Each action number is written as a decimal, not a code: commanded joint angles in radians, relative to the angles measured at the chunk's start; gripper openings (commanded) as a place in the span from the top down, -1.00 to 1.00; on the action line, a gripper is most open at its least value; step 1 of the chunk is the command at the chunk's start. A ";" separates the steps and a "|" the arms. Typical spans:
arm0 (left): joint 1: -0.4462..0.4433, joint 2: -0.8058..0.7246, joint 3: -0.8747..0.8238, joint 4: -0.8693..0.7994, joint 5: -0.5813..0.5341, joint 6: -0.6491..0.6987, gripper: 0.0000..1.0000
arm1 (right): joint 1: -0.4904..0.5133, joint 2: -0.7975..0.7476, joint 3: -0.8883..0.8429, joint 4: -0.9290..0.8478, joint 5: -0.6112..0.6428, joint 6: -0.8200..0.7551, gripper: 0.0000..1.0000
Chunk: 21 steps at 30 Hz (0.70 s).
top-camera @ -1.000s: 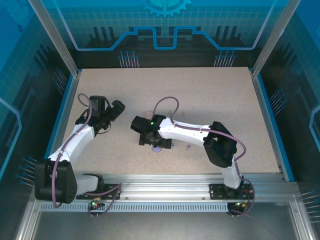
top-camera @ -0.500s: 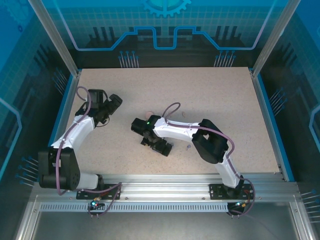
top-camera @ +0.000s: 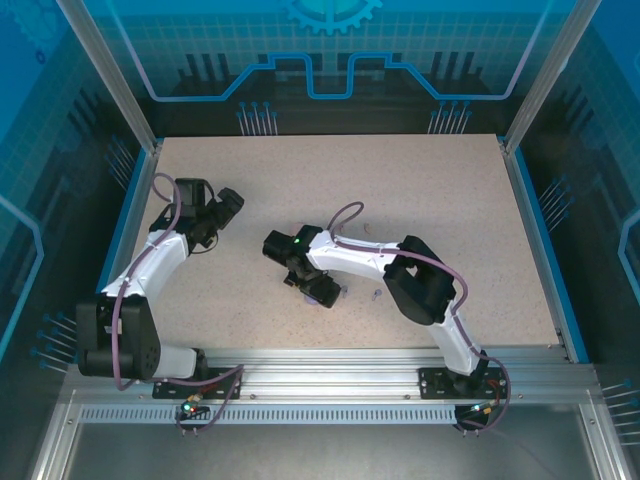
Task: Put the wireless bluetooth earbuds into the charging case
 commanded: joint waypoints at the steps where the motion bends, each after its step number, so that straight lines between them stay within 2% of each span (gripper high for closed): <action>1: 0.015 -0.009 0.034 0.016 0.025 0.004 -0.97 | -0.013 0.031 -0.001 0.008 0.002 -0.001 -0.61; 21: 0.014 -0.042 0.013 0.022 0.067 -0.030 -0.97 | -0.027 0.055 -0.042 0.044 -0.023 -0.049 -0.35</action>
